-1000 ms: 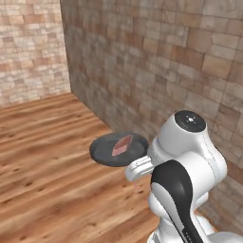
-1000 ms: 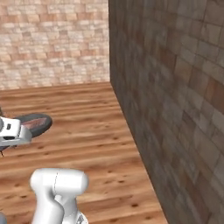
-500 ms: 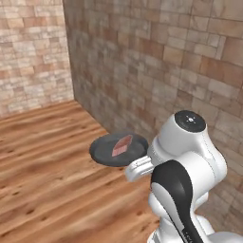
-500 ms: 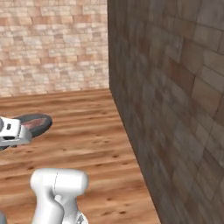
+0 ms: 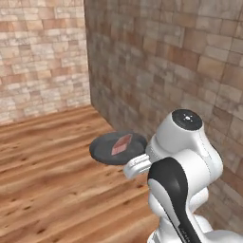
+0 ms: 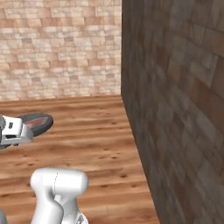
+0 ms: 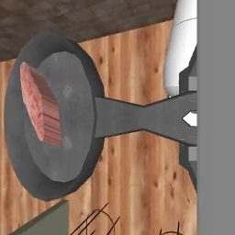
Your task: Pick up the pan with the steak in it and place it on the dining table. Then place the steak on the plate.
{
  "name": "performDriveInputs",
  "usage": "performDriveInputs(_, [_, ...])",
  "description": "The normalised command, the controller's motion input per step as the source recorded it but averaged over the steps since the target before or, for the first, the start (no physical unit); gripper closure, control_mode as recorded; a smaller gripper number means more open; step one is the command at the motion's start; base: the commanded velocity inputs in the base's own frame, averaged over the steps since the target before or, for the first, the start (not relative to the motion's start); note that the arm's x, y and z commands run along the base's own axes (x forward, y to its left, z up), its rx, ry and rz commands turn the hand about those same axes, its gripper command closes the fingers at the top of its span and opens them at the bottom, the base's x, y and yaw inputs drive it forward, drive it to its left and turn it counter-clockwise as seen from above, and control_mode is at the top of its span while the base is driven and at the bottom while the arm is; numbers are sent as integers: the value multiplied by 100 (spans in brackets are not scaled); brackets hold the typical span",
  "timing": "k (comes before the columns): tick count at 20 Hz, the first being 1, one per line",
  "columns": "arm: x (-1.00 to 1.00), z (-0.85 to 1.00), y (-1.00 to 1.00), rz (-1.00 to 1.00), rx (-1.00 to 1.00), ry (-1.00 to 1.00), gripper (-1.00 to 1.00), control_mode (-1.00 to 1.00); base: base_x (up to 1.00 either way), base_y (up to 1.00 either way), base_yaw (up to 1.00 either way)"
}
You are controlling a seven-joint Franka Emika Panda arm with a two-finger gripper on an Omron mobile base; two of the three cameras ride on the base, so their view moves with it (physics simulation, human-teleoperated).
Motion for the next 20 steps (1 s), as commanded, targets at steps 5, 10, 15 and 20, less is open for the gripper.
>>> performDriveInputs(5, [0,0,0,0,0,0,100,100,6,0,45])
performDriveInputs(10, [0,0,0,0,0,0,100,100,0,0,48])
performDriveInputs(15, [0,0,0,0,0,0,100,100,0,0,48])
performDriveInputs(20, [0,0,0,0,0,0,100,100,0,0,48])
